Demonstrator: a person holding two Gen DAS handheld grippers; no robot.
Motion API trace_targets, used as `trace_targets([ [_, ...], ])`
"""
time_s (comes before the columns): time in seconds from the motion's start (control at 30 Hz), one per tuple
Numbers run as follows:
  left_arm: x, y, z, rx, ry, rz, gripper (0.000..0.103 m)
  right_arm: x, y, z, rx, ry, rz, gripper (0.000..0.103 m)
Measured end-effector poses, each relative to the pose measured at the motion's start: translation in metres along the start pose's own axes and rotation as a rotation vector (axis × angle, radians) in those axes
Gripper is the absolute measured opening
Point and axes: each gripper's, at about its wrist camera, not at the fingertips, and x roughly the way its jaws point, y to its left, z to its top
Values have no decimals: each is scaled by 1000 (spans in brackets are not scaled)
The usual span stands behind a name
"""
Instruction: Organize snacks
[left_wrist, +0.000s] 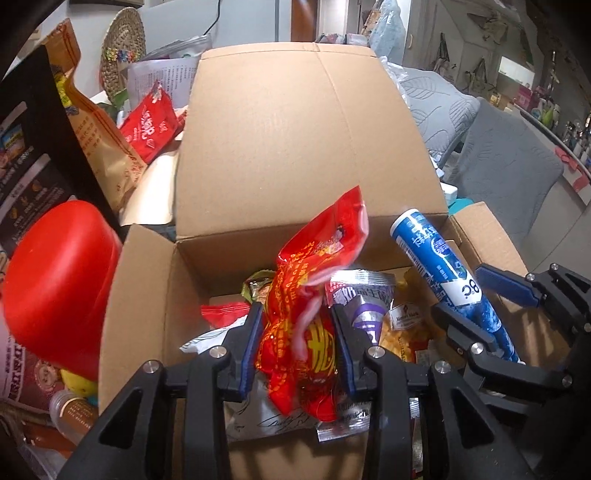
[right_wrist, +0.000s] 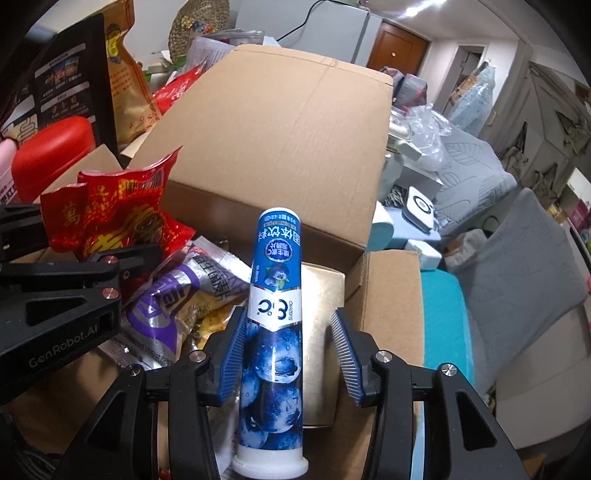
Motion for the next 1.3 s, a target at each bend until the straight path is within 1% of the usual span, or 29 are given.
trace_targets([
  [0.07,-6,-1,1,6,-26,30,39,-2,-1,0,6,-5,6,46],
  [0.13,-16,-3,0,14,-51,56,48,-4,-1,0,12,-9,3,46],
  [0.17,-20,-3,0,14,-59,62,60,-5,-1,0,13,-11,3,46],
  [0.2,-24,-3,0,15,-72,69,68,-7,-1,-1,15,-13,5,46],
  [0.23,-28,-3,-1,17,-85,78,69,-8,-1,0,18,-19,13,46],
  [0.33,-35,0,-2,9,-93,86,69,-14,-1,0,36,-30,24,54],
  [0.47,-43,5,-7,-1,-91,86,69,-19,0,-2,36,-30,-7,54],
  [0.53,-49,7,-10,-10,-92,73,69,-25,1,-2,35,-38,-4,54],
  [0.7,-70,9,-12,-18,-121,70,69,-43,1,-1,46,-66,-26,54],
  [0.8,-89,8,-14,-20,-151,62,69,-59,2,-1,52,-90,-31,54],
  [0.9,-110,5,-15,-6,-184,70,69,-77,4,-1,61,-120,-43,54],
  [1.23,-180,1,-24,14,-294,81,69,-147,0,-5,122,-239,-15,54],
  [1.3,-192,0,-27,15,-317,85,69,-163,-2,-9,142,-270,-21,57],
])
